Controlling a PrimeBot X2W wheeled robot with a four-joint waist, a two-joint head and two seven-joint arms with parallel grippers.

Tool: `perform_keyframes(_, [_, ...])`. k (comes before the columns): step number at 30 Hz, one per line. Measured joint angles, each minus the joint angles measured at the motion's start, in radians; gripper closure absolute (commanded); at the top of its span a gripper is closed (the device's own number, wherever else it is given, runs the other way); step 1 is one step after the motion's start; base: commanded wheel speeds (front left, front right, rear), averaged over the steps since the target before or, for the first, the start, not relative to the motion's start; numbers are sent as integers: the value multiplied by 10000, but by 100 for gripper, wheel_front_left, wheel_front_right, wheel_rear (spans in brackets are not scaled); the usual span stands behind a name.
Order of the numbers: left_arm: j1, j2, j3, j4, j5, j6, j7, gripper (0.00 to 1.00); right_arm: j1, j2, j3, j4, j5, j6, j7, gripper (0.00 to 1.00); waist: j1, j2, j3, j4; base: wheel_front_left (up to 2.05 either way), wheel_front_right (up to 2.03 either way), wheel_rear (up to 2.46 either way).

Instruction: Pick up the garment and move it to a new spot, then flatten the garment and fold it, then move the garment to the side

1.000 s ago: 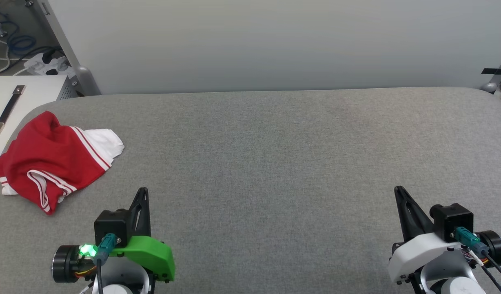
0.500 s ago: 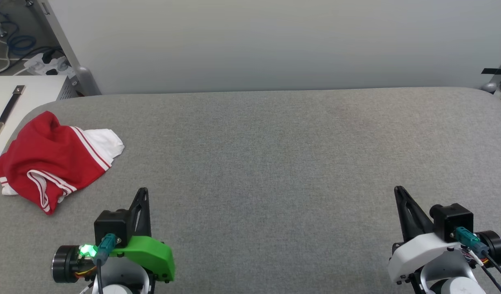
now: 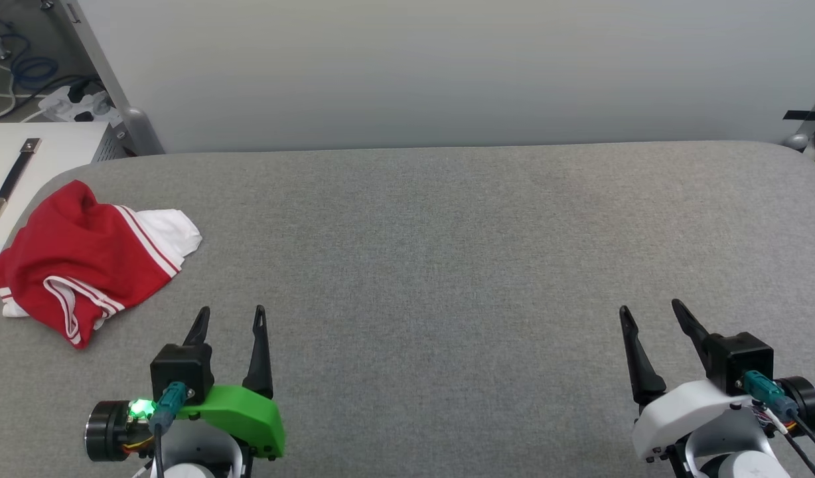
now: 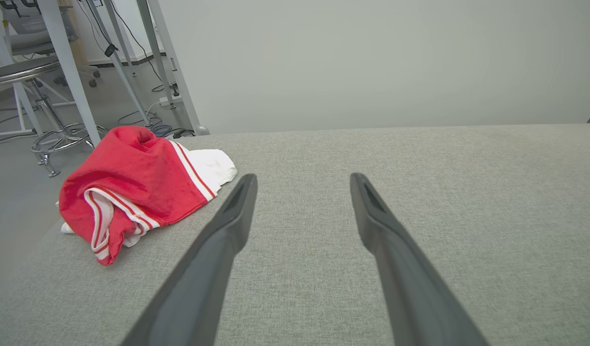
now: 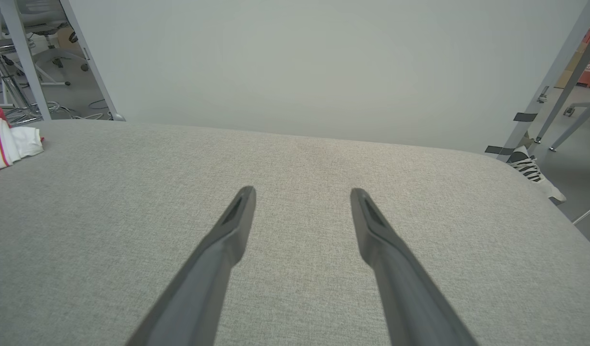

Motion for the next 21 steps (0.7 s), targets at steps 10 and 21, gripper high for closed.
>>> perform_keyframes(10, [2, 0, -2, 86, -213, -13, -222, 0, 0, 0, -58, 100, 35, 0, -211, 0, 0, 0, -2, 2, 0, 0, 0])
perform_keyframes(21, [5, 0, 0, 105, -485, -96, -412, 0, 0, 0, -107, 132, 190, 0, -431, 0, 1, 0, -2, 11, 0, 0, 0])
